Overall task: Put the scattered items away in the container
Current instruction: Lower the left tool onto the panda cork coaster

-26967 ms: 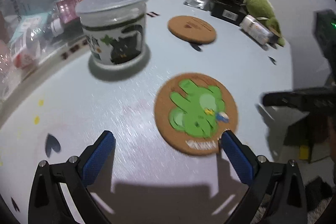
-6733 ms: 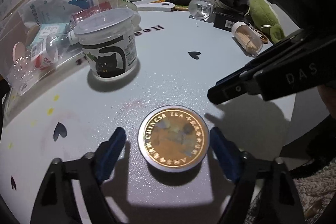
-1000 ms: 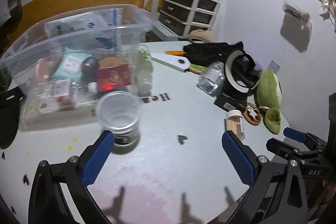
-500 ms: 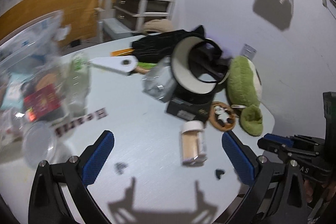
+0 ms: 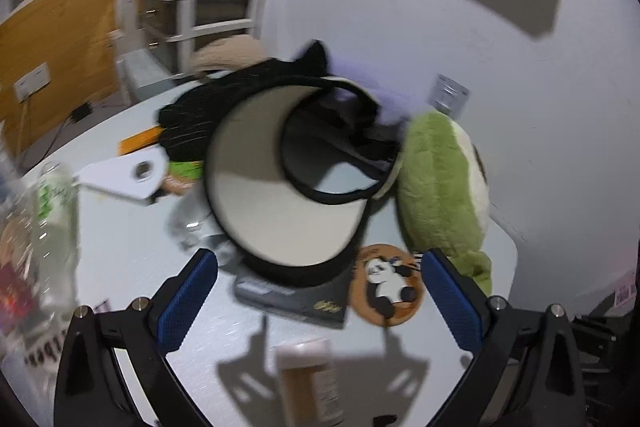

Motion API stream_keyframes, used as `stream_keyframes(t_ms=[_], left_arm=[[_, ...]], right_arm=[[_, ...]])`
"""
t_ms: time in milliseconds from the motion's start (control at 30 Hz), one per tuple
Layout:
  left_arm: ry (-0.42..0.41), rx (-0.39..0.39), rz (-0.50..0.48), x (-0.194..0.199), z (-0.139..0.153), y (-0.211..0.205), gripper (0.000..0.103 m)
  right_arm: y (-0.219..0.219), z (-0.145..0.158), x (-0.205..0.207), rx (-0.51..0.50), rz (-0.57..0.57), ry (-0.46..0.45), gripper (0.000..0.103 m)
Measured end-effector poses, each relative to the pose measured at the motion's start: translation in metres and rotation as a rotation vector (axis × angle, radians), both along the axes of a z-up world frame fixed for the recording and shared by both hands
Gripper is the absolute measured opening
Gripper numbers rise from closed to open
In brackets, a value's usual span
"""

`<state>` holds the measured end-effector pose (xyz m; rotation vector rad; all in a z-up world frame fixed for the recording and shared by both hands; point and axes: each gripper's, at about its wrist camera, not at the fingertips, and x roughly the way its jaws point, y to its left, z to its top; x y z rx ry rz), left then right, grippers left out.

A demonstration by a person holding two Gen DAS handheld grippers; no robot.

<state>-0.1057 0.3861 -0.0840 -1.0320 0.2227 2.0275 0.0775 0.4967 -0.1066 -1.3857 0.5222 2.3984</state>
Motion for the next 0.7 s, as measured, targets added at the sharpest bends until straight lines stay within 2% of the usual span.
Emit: stream_keyframes(t_ms=[100,167,300,400,533,700], left_arm=[[-0.02,-0.016,-0.065,0.01,-0.014,0.026,0.1],[-0.035,-0.033,-0.105,0.018,-0.025,0.043,0.091],[-0.073,-0.067,-0.176,0.036,-0.051,0.065,0.091],[-0.084,-0.089,-0.228,0.047,-0.068,0.076,0.091],[-0.042,-0.159,-0.249,0.047,-0.09,0.093,0.091],[-0.028,-0.183,-0.246,0.03,-0.102,0.111,0.091]], right_arm=[[0.018,-0.003,0.0,0.028,-0.035,-0.013,0.017],[0.03,-0.005,-0.001,0.038,-0.06,-0.021,0.016],[0.052,-0.008,-0.004,0.048,-0.097,-0.028,0.016],[0.062,-0.008,-0.005,0.019,-0.108,-0.017,0.016],[0.07,-0.009,-0.004,-0.01,-0.118,-0.014,0.016],[0.074,-0.016,0.001,-0.028,-0.134,-0.038,0.016]])
